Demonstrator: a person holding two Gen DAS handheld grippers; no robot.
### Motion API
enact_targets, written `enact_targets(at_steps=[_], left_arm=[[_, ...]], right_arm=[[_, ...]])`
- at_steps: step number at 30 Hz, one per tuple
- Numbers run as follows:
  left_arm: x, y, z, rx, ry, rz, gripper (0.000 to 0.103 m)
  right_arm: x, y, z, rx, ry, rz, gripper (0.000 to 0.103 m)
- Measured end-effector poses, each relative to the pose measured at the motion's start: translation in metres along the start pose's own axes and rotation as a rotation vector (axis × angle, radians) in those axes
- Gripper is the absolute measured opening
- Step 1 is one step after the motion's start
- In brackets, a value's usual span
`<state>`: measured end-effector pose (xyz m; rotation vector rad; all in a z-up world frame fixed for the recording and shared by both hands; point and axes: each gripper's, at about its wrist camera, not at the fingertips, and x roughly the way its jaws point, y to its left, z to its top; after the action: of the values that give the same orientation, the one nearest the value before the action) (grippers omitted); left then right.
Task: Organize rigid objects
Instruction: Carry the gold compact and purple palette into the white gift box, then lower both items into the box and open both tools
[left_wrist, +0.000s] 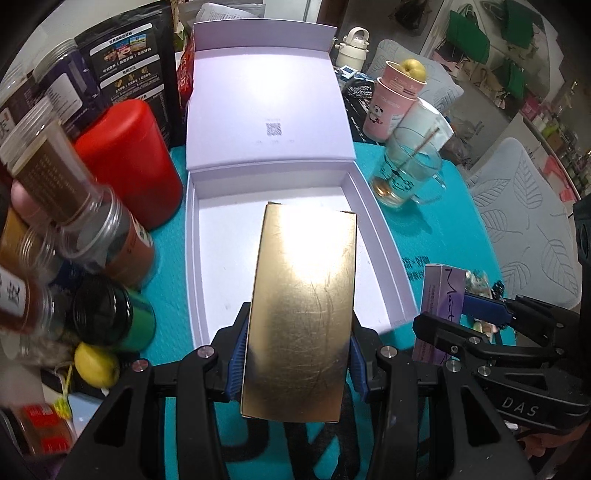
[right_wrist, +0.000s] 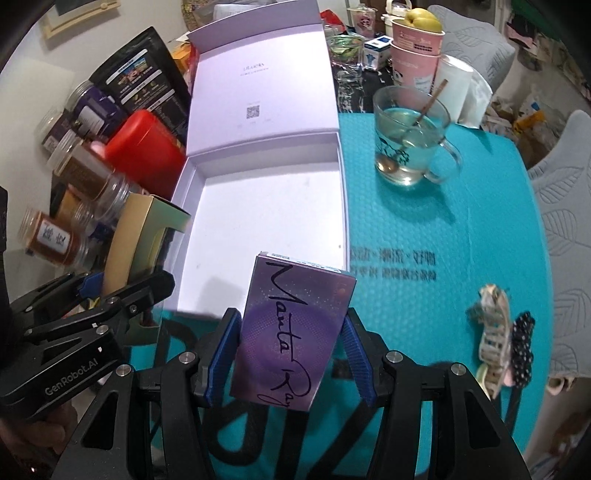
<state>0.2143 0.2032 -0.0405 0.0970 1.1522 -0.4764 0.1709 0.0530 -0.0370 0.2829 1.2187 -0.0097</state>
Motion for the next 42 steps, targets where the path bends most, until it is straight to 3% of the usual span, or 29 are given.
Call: enact_targets(at_steps=[22, 36, 42], left_arm=[[0.073, 0.042, 0.067, 0.036, 0.009, 0.017, 0.045], [0.104, 0.049, 0.079, 0.027, 0.029, 0.1, 0.045], [0.099, 0.039, 0.081, 0.083, -0.029, 0.124, 0.045]], right_arm=[[0.068, 0.008, 0.085, -0.056, -0.015, -0.035, 0.055], [0.102, 0.008, 0.108, -0.09, -0.02, -0.029, 0.055], [0.105, 0.008, 0.108, -0.093, -0.017, -0.029, 0.056]])
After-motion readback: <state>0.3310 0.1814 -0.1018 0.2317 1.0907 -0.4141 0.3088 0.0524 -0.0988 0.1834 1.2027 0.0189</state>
